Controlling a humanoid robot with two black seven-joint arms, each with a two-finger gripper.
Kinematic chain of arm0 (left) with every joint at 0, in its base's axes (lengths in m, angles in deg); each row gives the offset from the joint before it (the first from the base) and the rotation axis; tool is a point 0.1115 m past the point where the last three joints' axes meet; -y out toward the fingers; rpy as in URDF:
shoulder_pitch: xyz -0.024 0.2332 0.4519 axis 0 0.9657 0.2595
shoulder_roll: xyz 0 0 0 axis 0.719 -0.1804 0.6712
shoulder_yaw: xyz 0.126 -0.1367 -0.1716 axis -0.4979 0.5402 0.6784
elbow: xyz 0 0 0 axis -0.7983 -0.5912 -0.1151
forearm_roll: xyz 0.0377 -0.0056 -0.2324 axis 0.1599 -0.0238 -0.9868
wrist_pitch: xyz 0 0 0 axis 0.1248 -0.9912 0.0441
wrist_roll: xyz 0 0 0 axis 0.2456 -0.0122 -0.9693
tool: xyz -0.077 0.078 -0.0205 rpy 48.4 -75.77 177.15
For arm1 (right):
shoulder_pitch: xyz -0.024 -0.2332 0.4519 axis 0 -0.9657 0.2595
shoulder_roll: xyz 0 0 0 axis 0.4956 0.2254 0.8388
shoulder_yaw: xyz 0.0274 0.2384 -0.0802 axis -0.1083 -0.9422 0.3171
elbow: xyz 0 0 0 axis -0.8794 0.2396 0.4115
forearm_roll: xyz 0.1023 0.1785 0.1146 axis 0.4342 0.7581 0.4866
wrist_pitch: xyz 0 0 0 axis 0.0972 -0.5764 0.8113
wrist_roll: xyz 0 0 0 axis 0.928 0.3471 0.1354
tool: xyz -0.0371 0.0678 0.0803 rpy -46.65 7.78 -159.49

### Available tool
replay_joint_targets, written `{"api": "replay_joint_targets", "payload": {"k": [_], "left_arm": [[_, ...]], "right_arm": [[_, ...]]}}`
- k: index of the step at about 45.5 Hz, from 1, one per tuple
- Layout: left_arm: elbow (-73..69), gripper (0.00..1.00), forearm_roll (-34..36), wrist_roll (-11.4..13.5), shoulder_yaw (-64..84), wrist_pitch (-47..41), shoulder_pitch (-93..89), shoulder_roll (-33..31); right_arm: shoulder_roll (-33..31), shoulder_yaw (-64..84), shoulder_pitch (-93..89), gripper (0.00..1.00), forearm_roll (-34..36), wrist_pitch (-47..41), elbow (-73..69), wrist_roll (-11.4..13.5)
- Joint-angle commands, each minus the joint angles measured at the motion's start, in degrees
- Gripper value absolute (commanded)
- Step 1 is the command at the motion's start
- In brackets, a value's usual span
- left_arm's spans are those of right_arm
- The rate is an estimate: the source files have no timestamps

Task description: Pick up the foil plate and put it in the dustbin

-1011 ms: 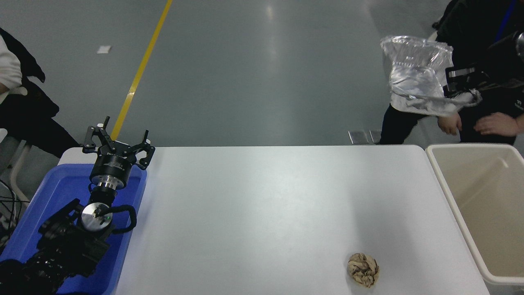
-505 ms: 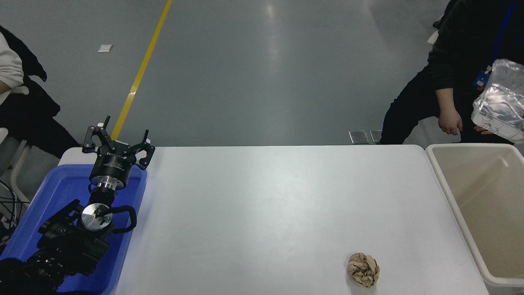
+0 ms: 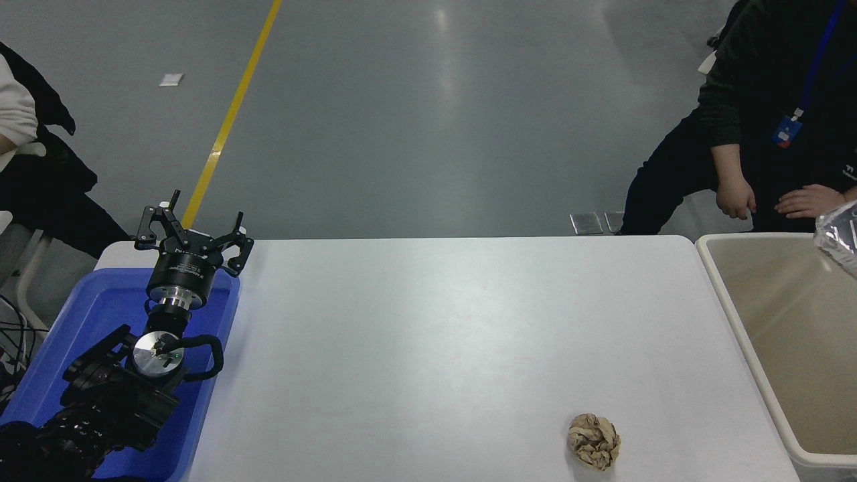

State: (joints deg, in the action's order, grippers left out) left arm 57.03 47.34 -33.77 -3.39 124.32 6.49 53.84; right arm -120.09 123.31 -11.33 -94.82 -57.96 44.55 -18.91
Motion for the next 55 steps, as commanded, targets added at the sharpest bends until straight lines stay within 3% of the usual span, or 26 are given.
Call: {"api": "replay_joint_targets", "payload": {"k": [1, 13, 29, 32, 41, 55], "left_arm": [[0.03, 0.99, 0.01, 0.02, 0.0, 0.0, 0.01, -0.01], [0.03, 0.99, 0.01, -0.06, 0.0, 0.0, -0.08, -0.01], [0.03, 0.99, 0.01, 0.02, 0.0, 0.0, 0.01, -0.01], [-0.06, 0.99, 0.01, 0.02, 0.0, 0.0, 0.01, -0.01], [-0.06, 0.99, 0.01, 0.02, 0.0, 0.0, 0.01, -0.01], [-0.06, 0.99, 0.01, 0.02, 0.0, 0.0, 0.01, -0.01]], "right_arm": [[4.47, -2.28, -6.77, 0.0, 2.45, 6.6, 1.58, 1.22], [10.45, -5.62, -13.54, 0.0, 2.54, 9.59, 3.69, 1.22], [10.89, -8.34, -15.3, 0.0, 2.71, 10.73, 3.69, 1.13], [10.8, -9.57, -15.3, 0.15, 2.8, 11.7, 3.69, 1.13], [9.75, -12.12, -15.04, 0.97, 2.8, 14.34, 3.51, 1.13], [5.01, -11.15, -6.79, 1.0, 2.71, 13.55, 1.58, 1.13]]}}
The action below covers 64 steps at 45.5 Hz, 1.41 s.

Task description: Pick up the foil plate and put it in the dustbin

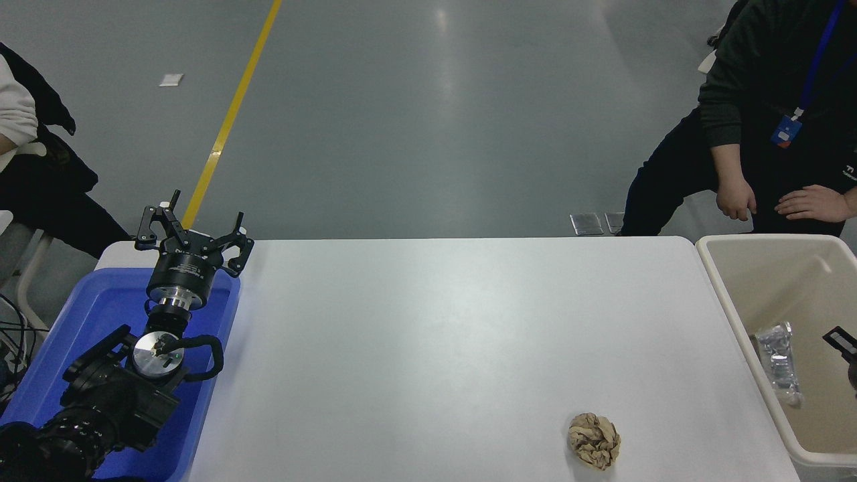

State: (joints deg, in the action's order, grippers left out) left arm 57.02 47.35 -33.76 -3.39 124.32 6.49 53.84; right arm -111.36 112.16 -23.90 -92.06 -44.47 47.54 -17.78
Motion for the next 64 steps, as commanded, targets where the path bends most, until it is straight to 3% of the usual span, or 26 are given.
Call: {"api": "replay_joint_targets", "payload": {"k": [1, 15, 21, 41, 64], "left_arm": [[-0.04, 0.99, 0.0, 0.01, 0.0, 0.0, 0.01, -0.01], [0.04, 0.99, 0.0, 0.01, 0.0, 0.0, 0.01, -0.01], [0.04, 0.99, 0.0, 0.01, 0.0, 0.0, 0.01, -0.01], [-0.04, 0.99, 0.0, 0.01, 0.0, -0.09, -0.07, -0.01], [0.04, 0.99, -0.09, 0.01, 0.0, -0.09, 0.01, -0.01]], "right_arm": [[-4.25, 0.0, 6.84, 1.0, -0.04, 0.05, -1.85, 0.0], [-11.64, 0.26, 25.91, 1.0, -1.27, -0.21, -15.37, 0.0], [-13.31, 5.61, 37.86, 1.0, -5.31, -2.32, -24.51, 0.0], [-3.21, 29.96, 61.42, 1.0, -6.55, -3.55, -41.39, -0.09], [5.23, 36.21, 76.63, 1.0, -6.46, -29.21, -61.52, 0.08]]}}
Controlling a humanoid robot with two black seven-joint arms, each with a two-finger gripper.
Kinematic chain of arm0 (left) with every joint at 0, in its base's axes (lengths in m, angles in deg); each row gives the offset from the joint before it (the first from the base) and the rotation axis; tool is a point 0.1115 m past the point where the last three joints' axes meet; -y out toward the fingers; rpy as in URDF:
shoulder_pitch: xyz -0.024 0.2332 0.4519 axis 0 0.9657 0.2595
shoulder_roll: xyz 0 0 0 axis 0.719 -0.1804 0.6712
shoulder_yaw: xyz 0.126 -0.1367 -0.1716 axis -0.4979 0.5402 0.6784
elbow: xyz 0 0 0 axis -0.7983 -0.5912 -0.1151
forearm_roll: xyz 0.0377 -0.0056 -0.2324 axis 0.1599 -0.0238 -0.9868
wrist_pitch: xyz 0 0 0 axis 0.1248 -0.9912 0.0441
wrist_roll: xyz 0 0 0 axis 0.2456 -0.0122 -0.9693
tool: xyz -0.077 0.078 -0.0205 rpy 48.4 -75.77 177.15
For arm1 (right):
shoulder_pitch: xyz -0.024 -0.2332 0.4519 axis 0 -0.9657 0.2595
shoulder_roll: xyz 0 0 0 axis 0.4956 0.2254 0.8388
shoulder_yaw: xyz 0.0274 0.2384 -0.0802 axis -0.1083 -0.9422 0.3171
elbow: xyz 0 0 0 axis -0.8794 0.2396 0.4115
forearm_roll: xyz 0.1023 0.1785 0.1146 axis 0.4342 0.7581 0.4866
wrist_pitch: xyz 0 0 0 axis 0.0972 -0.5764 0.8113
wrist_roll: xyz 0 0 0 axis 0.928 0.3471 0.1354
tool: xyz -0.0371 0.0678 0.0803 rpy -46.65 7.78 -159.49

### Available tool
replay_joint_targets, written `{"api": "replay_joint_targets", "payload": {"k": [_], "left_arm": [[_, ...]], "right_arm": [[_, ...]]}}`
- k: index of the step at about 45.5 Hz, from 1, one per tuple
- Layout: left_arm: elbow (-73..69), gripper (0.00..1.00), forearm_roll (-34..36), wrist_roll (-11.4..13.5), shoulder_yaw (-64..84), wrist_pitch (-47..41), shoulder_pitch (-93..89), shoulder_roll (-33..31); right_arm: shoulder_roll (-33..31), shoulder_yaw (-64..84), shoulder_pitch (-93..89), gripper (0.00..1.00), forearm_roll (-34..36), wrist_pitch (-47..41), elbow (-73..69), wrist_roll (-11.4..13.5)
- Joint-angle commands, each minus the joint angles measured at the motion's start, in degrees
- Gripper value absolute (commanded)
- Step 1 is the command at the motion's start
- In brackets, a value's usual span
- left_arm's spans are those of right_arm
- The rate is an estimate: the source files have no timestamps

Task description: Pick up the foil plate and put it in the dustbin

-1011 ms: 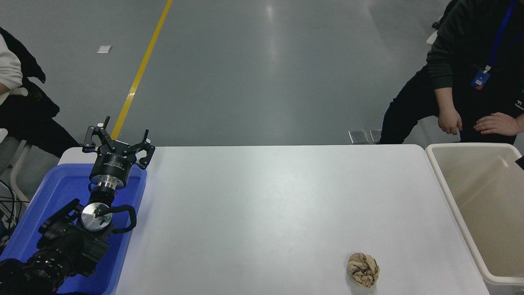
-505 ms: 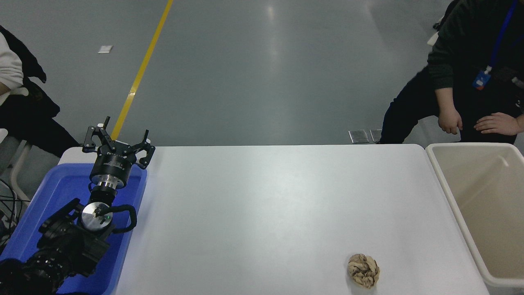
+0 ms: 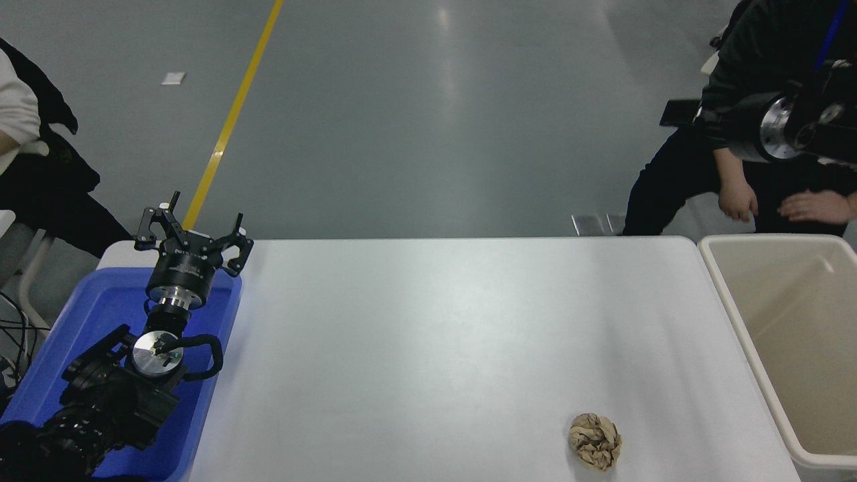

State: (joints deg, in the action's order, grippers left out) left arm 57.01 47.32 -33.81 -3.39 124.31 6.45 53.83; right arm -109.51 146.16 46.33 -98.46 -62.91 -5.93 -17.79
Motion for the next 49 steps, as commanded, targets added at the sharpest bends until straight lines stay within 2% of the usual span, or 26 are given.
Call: {"api": "replay_joint_targets", "payload": {"k": [1, 15, 31, 41, 49], "left_arm": [[-0.04, 0.99, -0.06, 0.06, 0.0, -0.08, 0.05, 0.0], [0.05, 0.99, -0.06, 0.06, 0.0, -0.08, 0.05, 0.0], [-0.04, 0.99, 0.03, 0.06, 0.0, -0.08, -0.04, 0.0], [-0.04, 0.99, -0.06, 0.06, 0.0, -0.16, 0.05, 0.0], [-0.04, 0.99, -0.06, 0.06, 0.0, -0.08, 0.05, 0.0]], "right_arm": [[3.73, 2.29, 6.76, 1.0, -0.06, -11.82, -8.41, 0.01], [8.39, 2.3, 11.68, 1.0, 0.12, -29.15, -10.35, 0.09], [8.31, 2.65, 12.21, 1.0, -0.06, -29.15, -15.62, 0.44], [7.96, 2.65, 12.38, 1.0, 0.12, -29.15, -15.62, 3.87], [7.08, 2.65, 12.3, 1.0, 0.55, -29.15, -15.62, 8.96]]}}
